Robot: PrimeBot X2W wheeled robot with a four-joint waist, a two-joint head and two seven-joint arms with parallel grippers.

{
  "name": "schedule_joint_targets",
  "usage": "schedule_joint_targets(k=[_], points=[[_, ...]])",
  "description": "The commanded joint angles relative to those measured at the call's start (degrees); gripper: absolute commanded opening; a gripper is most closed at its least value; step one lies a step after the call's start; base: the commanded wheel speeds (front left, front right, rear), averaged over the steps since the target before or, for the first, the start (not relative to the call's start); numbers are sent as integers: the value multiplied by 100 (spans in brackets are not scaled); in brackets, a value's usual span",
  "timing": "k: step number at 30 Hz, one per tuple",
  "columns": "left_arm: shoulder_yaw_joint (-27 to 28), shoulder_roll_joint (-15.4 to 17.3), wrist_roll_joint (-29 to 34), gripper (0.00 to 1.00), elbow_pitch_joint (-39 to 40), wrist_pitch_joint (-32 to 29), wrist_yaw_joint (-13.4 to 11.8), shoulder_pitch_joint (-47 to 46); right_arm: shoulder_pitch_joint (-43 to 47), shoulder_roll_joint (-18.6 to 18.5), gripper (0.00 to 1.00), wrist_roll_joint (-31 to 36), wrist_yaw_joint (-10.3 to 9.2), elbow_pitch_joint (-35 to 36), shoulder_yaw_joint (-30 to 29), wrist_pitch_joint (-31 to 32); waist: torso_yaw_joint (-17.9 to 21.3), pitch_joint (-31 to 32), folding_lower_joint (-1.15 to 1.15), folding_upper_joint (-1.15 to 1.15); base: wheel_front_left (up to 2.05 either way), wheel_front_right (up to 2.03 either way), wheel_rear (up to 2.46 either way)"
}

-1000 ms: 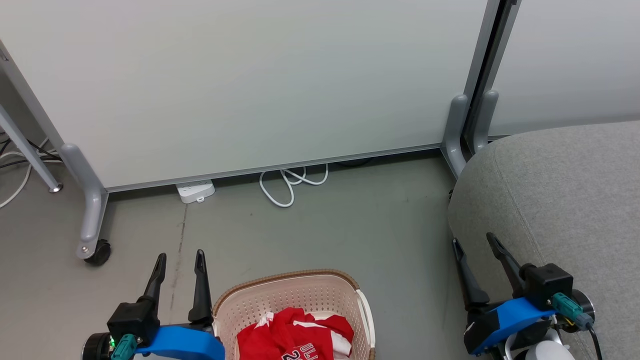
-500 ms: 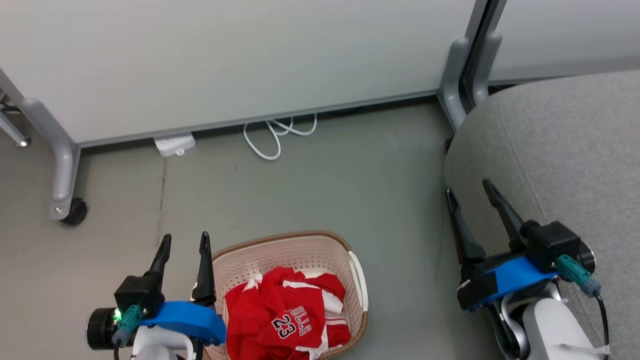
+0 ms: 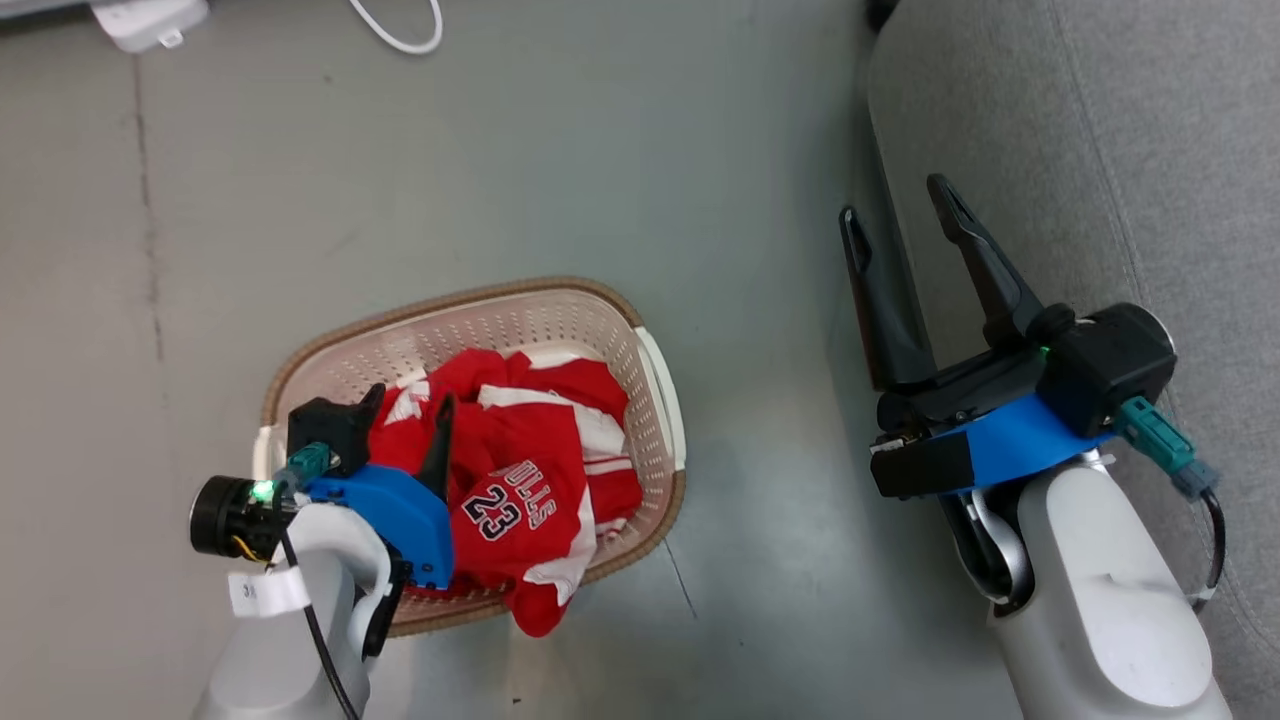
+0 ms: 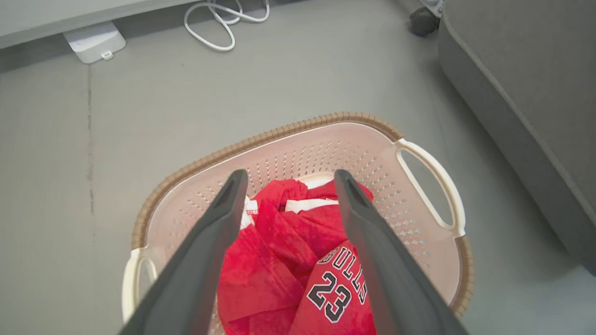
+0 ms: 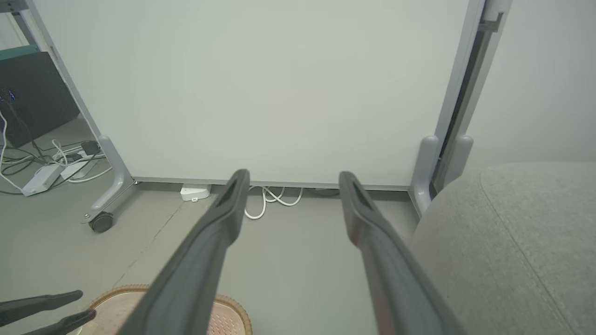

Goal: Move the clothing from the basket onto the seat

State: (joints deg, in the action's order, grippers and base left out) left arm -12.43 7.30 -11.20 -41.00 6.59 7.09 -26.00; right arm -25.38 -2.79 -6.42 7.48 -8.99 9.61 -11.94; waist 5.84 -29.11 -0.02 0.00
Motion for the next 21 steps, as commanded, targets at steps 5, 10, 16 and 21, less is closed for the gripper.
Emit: schedule_joint_targets(k=[5, 10, 16, 21], points=[[-363, 175, -166, 100, -530, -255, 47, -611, -301, -17, 100, -241, 3, -20, 158, -174, 616, -1091, 2, 0, 0, 0, 0], [-934, 362, -425, 100, -851, -509, 51, -911, -455, -16, 100, -428, 3, -34, 275, -269, 871, -1470, 2, 0, 0, 0, 0], [-1508, 684, -801, 100, -1014, -811, 38, -1182, -605, -15, 100, -641, 3, -70, 371, -325, 1095, -1798, 2, 0, 0, 0, 0], [-1814, 946, -931, 100, -1214, -1150, 38, -1368, -696, -14, 100, -810, 3, 26, 434, -334, 1245, -2016, 2, 0, 0, 0, 0]])
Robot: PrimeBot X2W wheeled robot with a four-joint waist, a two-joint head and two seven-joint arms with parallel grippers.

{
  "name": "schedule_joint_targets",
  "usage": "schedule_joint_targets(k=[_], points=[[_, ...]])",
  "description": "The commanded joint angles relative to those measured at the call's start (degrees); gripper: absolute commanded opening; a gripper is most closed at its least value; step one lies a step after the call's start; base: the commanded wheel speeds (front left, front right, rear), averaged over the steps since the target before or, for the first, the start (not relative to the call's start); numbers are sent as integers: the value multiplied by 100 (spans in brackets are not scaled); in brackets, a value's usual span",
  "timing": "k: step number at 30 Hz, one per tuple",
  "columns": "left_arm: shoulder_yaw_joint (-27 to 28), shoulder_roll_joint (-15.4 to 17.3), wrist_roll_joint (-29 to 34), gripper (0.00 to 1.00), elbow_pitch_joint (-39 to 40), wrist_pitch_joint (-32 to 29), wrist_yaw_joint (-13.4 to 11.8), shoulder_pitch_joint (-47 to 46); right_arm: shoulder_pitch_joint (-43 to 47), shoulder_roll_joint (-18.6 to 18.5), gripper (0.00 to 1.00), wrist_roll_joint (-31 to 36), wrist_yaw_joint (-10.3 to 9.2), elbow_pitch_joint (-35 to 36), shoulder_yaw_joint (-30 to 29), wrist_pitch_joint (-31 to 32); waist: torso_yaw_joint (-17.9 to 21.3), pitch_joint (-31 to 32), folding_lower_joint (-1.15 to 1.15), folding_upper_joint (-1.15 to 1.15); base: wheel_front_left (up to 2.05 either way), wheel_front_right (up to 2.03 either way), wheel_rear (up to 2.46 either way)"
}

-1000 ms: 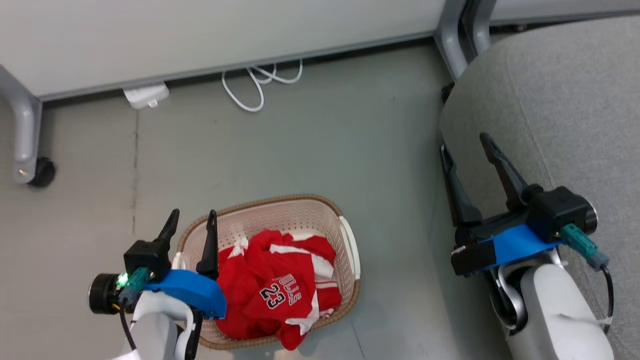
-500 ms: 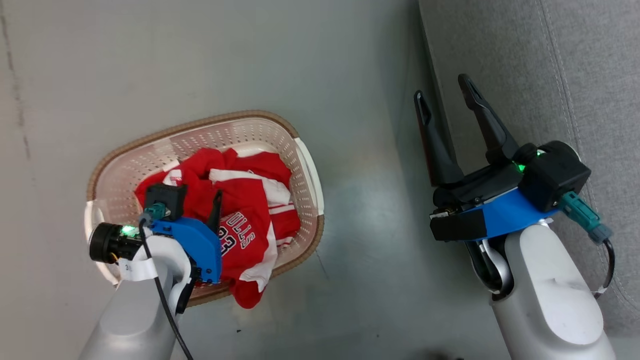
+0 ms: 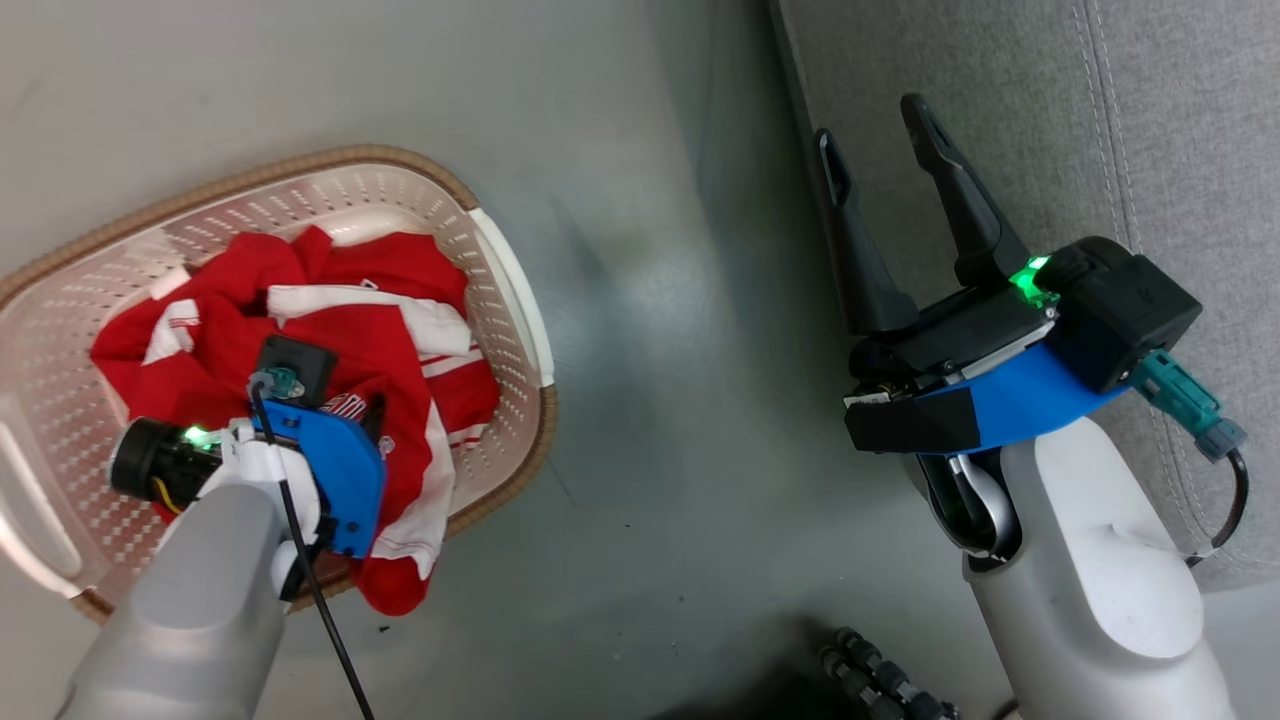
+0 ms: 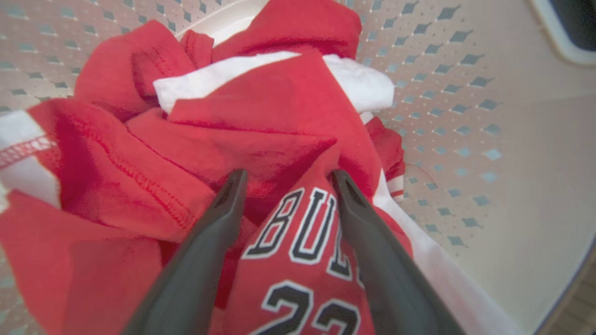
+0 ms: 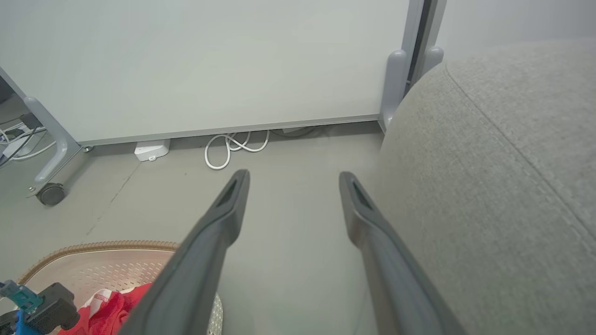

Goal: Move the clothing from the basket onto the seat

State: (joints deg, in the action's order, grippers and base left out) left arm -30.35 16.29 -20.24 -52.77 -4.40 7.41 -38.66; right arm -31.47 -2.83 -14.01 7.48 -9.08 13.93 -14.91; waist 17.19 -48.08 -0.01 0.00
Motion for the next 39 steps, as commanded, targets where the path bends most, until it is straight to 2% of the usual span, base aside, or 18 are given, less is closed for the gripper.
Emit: schedule_joint_targets(k=[1, 8, 9, 10, 21, 29, 39], points=[[-68, 100, -18, 100, -103, -139, 6, -139, -86, -12, 100, -63, 3, 53, 11, -34, 133, -149, 1, 0, 0, 0, 0], [-295, 213, 77, 100, -505, -698, -42, -328, -100, -11, 100, -156, 3, 154, 34, -35, 220, -248, 1, 0, 0, 0, 0], [-315, 216, 101, 31, -528, -701, -60, -346, -98, -11, 100, -169, 3, 158, 39, -36, 228, -250, 1, 0, 0, 0, 0], [-333, 215, 114, 0, -546, -696, -64, -360, -98, -11, 100, -170, 3, 159, 43, -37, 234, -249, 1, 0, 0, 0, 0], [-426, 109, -10, 0, -634, -530, -34, -405, -106, -11, 100, -175, 3, 108, 37, -37, 218, -130, 1, 0, 0, 0, 0], [-452, 16, -145, 0, -806, -393, -14, -290, -21, -12, 100, -83, 3, -22, 77, -37, 152, 214, 1, 0, 0, 0, 0], [-484, -442, -393, 0, -991, 394, 9, 50, 386, -13, 100, 217, 3, -497, 59, -37, -271, 1853, 1, 0, 0, 0, 0]])
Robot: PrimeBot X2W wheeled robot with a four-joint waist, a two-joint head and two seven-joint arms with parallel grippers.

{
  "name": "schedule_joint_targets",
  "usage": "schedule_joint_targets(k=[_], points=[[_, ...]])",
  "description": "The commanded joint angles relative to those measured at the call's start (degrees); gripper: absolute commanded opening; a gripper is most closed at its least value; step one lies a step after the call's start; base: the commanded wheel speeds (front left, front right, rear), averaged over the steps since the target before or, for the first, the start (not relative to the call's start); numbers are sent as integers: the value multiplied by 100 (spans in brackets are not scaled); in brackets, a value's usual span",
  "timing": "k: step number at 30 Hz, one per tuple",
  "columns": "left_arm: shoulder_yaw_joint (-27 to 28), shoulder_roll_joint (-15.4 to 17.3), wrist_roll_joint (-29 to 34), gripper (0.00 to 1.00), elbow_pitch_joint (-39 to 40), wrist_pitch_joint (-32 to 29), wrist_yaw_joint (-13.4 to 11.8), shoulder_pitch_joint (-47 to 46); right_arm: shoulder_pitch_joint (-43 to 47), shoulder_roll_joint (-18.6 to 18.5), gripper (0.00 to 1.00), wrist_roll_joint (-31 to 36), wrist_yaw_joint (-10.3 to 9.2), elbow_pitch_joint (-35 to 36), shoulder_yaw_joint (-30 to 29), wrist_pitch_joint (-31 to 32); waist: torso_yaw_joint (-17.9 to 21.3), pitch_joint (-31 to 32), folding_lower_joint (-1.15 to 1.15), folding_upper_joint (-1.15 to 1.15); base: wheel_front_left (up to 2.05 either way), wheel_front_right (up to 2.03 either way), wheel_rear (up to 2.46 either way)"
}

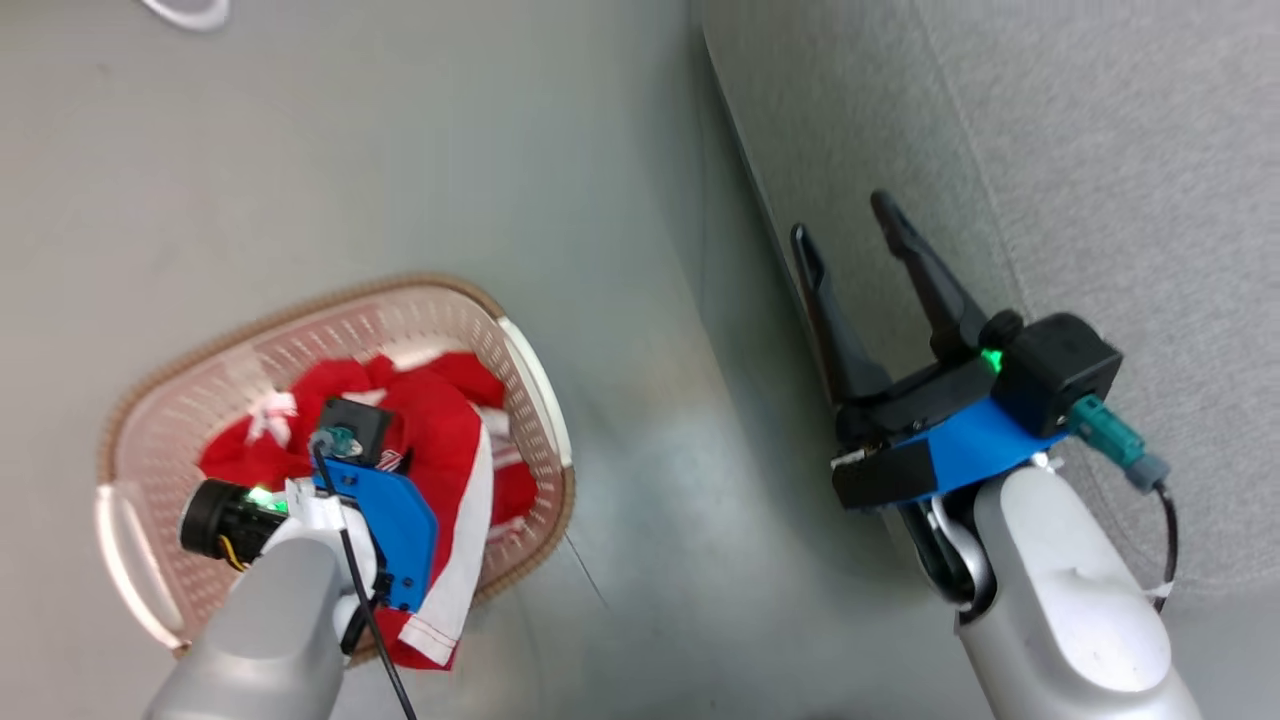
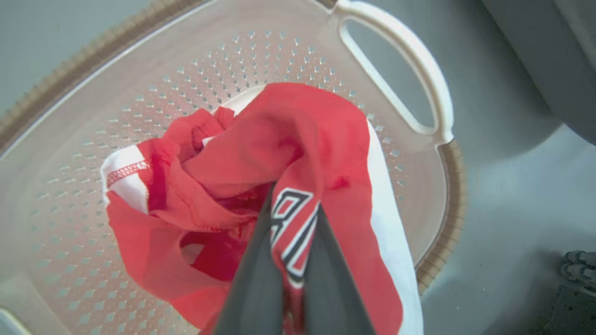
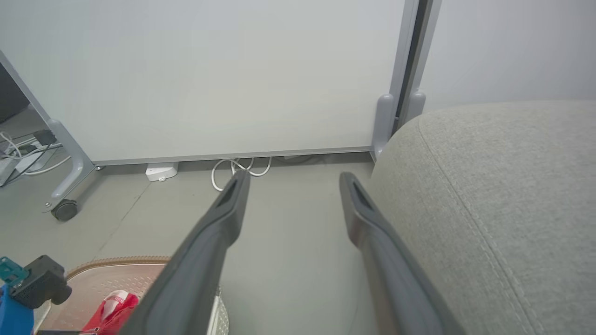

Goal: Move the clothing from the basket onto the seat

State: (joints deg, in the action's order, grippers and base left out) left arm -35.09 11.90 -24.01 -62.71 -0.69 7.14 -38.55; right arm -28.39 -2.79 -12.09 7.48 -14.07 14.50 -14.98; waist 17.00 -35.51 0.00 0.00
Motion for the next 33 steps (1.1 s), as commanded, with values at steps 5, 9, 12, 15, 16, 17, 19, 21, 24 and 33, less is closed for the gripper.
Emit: schedule_joint_targets(k=[5, 9, 12, 15, 16, 17, 19, 21, 24, 33], points=[[-181, -247, -141, 0, 76, 363, 45, 195, 334, -20, 100, 116, 3, -279, 49, -24, -485, 1439, 0, 0, 0, 0, 0], [-434, -400, -359, 0, 324, 558, 47, 348, 583, -20, 100, 132, 3, -458, 56, 41, -661, 2062, 0, 0, 0, 0, 0], [-652, -457, -549, 0, 570, 662, 46, 411, 777, -21, 100, 145, 3, -533, 69, 134, -777, 2473, 0, 0, 0, 0, 0], [-868, -508, -689, 0, 833, 778, 34, 349, 994, -20, 100, 170, 3, -565, 90, 243, -887, 2838, 0, 0, 0, 0, 0], [-938, -524, -741, 0, 914, 804, 34, 310, 1064, -20, 100, 185, 3, -564, 96, 282, -918, 2954, 0, 0, 0, 0, 0], [-982, -538, -789, 0, 1003, 833, 34, 260, 1116, -20, 100, 193, 3, -550, 100, 328, -945, 3055, 0, 0, 0, 0, 0], [-1056, -566, -889, 0, 1180, 883, 34, 156, 1221, -20, 100, 193, 3, -495, 109, 411, -991, 3224, 0, 0, 0, 0, 0], [-1122, -606, -1021, 0, 1349, 906, 34, 107, 1330, -20, 100, 197, 3, -456, 105, 484, -1033, 3381, 0, 0, 0, 0, 0], [-1174, -634, -1199, 0, 1592, 936, 34, -50, 1458, -20, 100, 191, 3, -377, 86, 589, -1083, 3541, 0, 0, 0, 0, 0], [-1317, -676, -1361, 0, 1926, 859, 34, -516, 1664, -20, 100, 129, 3, -206, 84, 745, -1129, 3760, 0, 0, 0, 0, 0]])
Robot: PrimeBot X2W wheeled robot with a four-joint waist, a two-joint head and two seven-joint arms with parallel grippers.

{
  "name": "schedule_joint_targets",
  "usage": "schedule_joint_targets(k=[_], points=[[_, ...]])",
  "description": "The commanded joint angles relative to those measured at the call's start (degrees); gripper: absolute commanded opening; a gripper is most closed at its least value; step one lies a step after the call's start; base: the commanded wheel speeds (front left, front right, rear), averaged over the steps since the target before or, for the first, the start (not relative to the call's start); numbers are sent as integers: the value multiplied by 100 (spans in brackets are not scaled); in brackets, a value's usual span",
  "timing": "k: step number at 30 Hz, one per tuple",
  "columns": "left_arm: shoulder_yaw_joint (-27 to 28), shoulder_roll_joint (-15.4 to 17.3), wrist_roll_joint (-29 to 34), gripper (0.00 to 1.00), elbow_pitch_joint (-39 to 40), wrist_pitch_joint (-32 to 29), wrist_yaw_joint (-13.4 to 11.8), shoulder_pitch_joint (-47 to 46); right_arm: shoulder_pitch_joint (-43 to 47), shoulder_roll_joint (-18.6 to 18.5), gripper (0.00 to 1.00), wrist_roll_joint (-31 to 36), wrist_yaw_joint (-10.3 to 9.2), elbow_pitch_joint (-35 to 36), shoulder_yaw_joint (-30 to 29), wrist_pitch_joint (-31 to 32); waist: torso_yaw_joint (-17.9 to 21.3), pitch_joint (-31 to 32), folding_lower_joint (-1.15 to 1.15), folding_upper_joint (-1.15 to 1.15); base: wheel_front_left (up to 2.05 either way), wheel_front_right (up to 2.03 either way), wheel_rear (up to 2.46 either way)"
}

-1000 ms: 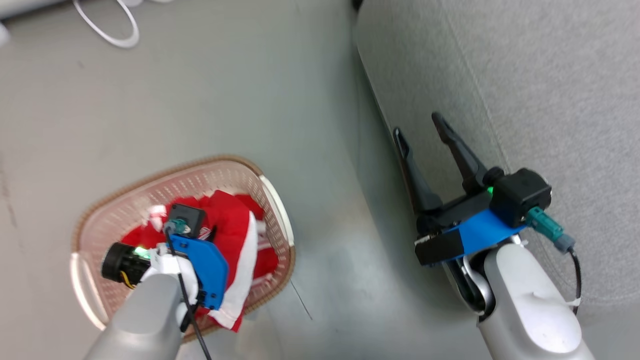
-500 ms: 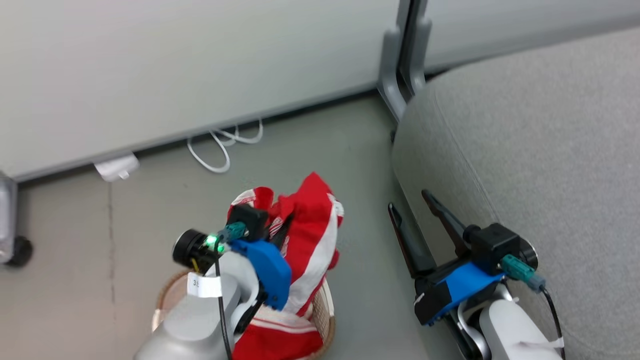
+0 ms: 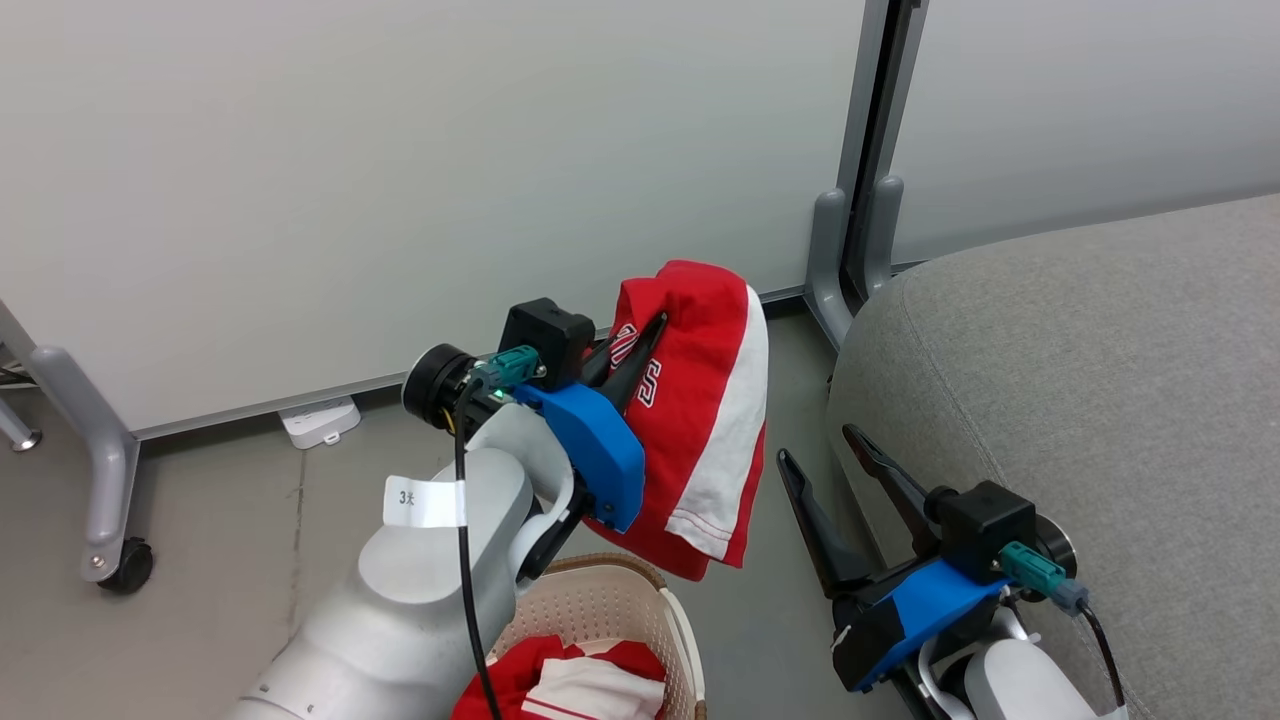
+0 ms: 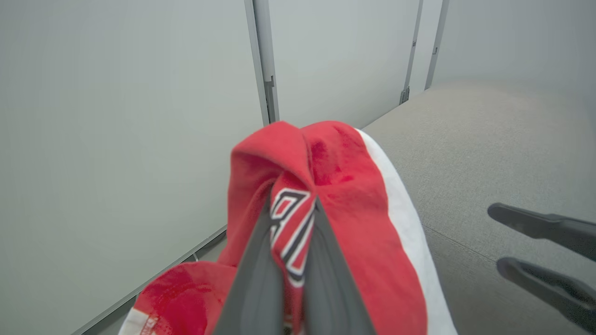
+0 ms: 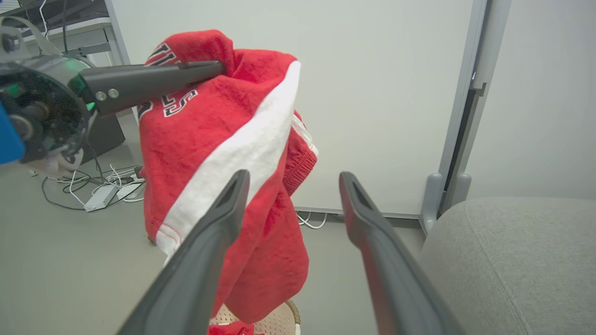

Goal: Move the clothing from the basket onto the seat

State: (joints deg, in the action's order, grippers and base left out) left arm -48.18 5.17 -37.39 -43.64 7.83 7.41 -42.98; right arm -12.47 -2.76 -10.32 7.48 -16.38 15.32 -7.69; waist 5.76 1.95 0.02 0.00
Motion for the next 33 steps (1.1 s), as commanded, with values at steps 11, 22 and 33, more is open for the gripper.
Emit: schedule_joint_targets(k=[11, 22, 33], points=[[-146, -4, -86, 0, 9, 46, 7, -56, 162, -22, 100, -80, 3, 109, 88, 95, 8, -6, -2, 0, 0, 0, 0], [-234, -52, -111, 0, 17, 73, 7, -221, -400, -22, 100, -278, 3, -550, 405, 198, -59, -152, -2, 0, 0, 0, 0], [-471, -142, -177, 0, 191, 65, 7, -293, -1285, -22, 100, -752, 3, -1711, 891, -91, -188, -218, -2, 0, 0, 0, 0]])
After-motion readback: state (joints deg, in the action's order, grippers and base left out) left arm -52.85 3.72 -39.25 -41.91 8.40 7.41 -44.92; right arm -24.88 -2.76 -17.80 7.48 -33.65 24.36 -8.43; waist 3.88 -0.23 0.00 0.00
